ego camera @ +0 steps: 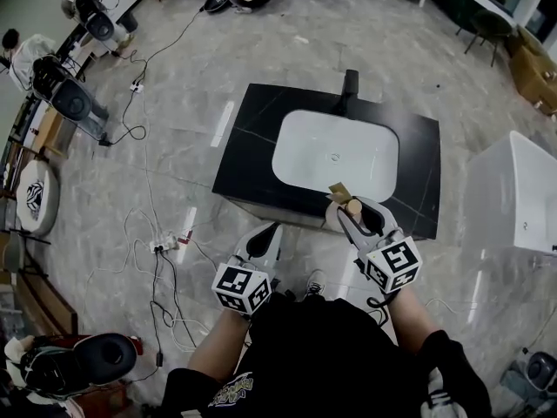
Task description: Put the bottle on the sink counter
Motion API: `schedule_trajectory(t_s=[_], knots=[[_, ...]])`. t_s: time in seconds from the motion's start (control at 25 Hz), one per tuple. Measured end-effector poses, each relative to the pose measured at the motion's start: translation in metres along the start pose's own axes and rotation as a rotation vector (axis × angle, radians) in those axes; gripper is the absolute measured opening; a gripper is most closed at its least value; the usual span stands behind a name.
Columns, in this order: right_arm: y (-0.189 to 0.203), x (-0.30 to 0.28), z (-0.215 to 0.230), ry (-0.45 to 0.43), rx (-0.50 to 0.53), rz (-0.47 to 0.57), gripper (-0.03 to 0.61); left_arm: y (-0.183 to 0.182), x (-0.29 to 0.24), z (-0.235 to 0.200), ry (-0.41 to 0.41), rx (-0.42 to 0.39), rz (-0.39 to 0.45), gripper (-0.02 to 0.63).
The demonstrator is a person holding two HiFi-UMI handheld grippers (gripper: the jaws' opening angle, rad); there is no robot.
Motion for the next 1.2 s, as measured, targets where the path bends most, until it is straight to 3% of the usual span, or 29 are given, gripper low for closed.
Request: schedule_trajectory(t_s=[0.32, 0.56, 1.2], knots=[[-0.002, -0.015, 0.009, 0.03, -0.016, 0.006, 0.166, -0.007, -0.011, -0.014, 0.028, -0.021, -0.012, 0.0], [-0.003, -0.039, 0.014, 0.085, -0.03, 0.014, 0.167, -0.012, -0.03, -0.035, 0.093, -0.046, -0.027, 0.0], [-0.029, -0.144, 0.025, 0.215, -0.058, 0.026, 0.166, -0.048, -0.071, -0.142, 0.196, -0.042, -0.054, 0.0]])
Point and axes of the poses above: the fingertips, and each gripper's own axes: x backward along the fingers, z to its right, y out of its underside, the point moved 1 cm from there along x, backward along the fingers, and after that the axes turned 13 degrees about -y, right-handed, at the moved point
